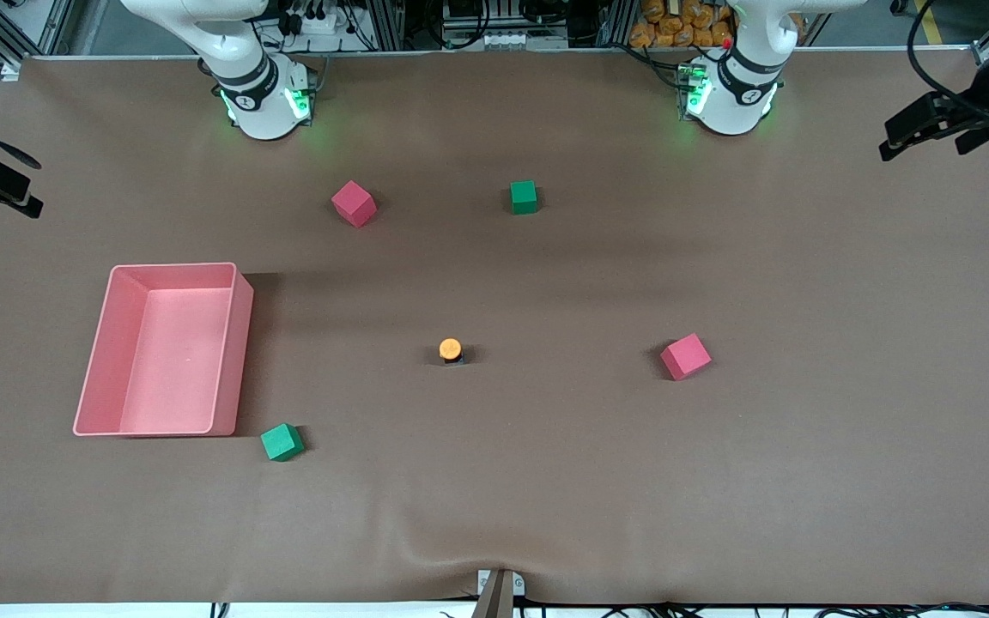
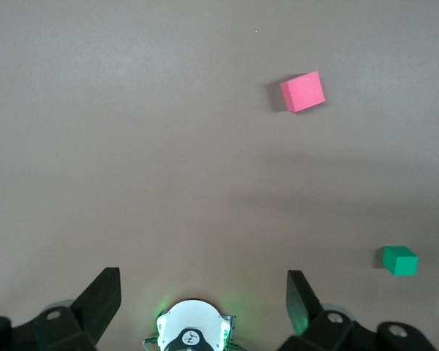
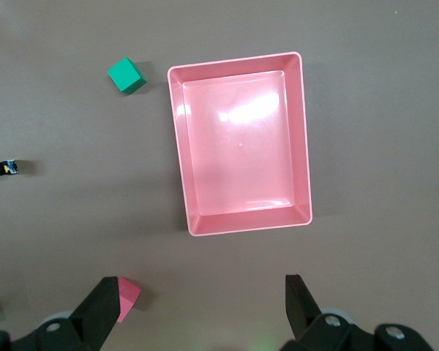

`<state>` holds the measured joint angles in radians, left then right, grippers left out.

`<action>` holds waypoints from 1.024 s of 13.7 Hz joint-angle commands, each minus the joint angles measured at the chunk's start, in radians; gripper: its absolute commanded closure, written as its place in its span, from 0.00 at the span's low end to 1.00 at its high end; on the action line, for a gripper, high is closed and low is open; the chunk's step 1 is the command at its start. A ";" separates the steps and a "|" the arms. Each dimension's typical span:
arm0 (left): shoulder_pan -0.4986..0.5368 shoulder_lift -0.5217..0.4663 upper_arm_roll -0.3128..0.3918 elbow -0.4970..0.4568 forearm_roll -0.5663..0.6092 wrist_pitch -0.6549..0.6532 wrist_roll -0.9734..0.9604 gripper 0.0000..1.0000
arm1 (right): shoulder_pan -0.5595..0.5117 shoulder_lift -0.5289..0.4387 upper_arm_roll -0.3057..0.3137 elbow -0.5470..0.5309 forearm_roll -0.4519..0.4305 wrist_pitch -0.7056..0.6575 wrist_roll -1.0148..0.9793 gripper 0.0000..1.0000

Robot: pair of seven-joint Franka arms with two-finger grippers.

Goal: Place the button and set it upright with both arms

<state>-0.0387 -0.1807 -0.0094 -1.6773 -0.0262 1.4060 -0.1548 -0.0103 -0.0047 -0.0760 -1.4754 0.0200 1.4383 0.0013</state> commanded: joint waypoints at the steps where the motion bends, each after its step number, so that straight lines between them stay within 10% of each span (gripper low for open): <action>1: 0.010 -0.040 -0.004 -0.018 0.023 0.016 0.001 0.00 | -0.008 0.008 0.007 0.020 -0.014 -0.015 -0.004 0.00; 14: 0.008 -0.007 -0.032 0.071 0.077 0.008 -0.025 0.00 | -0.011 0.009 0.015 0.020 0.002 -0.012 -0.001 0.00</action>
<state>-0.0376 -0.1968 -0.0317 -1.6465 0.0515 1.4167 -0.1649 -0.0102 -0.0046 -0.0709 -1.4754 0.0204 1.4383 0.0013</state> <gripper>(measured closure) 0.000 0.000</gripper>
